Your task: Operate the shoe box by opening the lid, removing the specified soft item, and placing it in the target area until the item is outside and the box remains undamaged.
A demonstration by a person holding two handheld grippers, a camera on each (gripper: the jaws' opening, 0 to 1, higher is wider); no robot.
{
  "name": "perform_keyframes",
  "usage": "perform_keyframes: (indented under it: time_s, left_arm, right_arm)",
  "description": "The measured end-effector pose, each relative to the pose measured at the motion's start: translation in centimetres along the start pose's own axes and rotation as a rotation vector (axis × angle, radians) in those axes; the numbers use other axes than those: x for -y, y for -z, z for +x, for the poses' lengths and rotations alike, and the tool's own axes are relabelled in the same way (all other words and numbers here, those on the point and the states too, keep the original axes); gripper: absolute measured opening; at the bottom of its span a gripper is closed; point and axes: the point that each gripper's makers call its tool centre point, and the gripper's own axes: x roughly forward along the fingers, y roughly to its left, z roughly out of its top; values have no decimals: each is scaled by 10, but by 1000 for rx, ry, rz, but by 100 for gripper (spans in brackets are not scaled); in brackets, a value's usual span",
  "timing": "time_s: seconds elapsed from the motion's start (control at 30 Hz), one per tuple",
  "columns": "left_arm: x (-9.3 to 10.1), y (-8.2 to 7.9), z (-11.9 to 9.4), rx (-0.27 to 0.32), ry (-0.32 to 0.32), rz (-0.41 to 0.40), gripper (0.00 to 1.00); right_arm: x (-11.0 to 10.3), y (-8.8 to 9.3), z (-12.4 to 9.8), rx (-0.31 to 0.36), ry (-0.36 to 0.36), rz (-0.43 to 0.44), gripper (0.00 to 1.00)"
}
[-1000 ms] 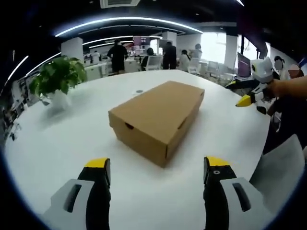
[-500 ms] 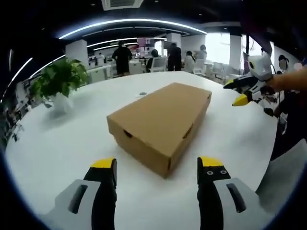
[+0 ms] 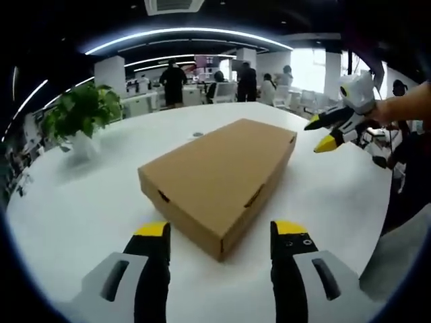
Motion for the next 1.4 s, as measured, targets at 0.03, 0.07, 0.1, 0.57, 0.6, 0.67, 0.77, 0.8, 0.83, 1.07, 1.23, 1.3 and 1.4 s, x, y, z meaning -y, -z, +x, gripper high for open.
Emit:
perform_keyframes:
  time_s: [0.03,0.07,0.1,0.57,0.6,0.67,0.77,0.8,0.83,1.07,1.23,1.3,1.4]
  left_arm:
    - [0,-1,0,3,-1,1,57]
    - [0,-2,1,6,0,-2,57]
    - [1,-3,2,8,0,-2,57]
    - [-2,-5,18,-8,-37,-14,55]
    - [-3,-5,19,-8,-41,-14,54]
    - [-5,-4,21,-12,-46,-24,54]
    - [-8,-5,22,-16,-54,-36,53]
    - [-8,-4,24,-18,-51,-44,54]
    - [-8,-4,24,-21,-50,-47,54]
    - [-7,-3,24,-21,-42,-39,53]
    - [-10,-4,24,-28,-39,-31,52]
    - [-11,-4,24,-29,-34,-27,52]
    - [-14,-3,23,-29,-29,-29,52]
  right_arm:
    - [4,1,2,-4,-3,-1,46]
    - [5,1,4,-7,-3,-4,46]
    - [7,2,5,-8,-4,-7,45]
    - [25,-6,31,-39,-15,5,41]
    - [26,-7,33,-43,-20,0,40]
    - [25,-8,36,-49,-35,-13,39]
    - [24,-10,40,-46,-56,-4,35]
    - [24,-11,42,-43,-69,-2,35]
    - [24,-9,42,-54,-73,-3,35]
    - [21,-7,39,-40,-64,81,34]
    - [17,-8,38,-37,-48,106,33]
    - [17,-8,38,-41,-43,108,33]
    - [17,-8,38,-48,-37,124,33]
